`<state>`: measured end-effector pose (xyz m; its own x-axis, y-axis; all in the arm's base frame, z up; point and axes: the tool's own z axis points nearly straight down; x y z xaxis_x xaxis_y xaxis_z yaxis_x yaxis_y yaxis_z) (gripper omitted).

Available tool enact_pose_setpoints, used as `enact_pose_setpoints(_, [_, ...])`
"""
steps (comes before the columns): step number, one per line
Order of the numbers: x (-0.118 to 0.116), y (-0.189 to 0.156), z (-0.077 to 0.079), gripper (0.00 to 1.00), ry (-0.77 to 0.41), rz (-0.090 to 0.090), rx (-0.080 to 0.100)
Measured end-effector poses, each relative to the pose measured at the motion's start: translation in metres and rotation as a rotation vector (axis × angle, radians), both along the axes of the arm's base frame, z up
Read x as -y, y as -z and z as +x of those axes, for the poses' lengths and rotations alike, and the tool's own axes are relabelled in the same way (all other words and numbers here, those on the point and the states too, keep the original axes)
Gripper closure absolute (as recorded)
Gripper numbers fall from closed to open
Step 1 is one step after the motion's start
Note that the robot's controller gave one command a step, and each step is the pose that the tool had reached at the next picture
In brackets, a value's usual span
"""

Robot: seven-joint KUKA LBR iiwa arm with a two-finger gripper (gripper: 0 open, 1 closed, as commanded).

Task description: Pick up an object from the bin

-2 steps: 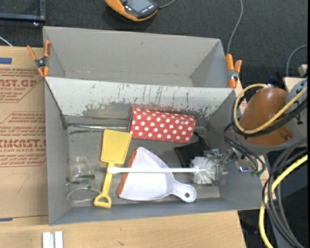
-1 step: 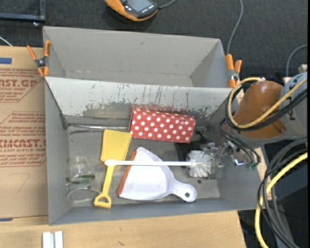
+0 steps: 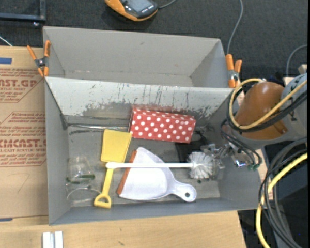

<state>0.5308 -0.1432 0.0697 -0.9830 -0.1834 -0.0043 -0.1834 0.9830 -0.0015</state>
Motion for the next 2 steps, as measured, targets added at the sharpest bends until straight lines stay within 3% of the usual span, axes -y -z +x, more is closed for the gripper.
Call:
enact_pose_setpoints(1, [0.007,0.0,-0.017,1.0,0.016,0.001,0.001])
enact_pose_setpoints(2, [0.008,0.0,0.034,1.0,-0.047,-0.001,0.004])
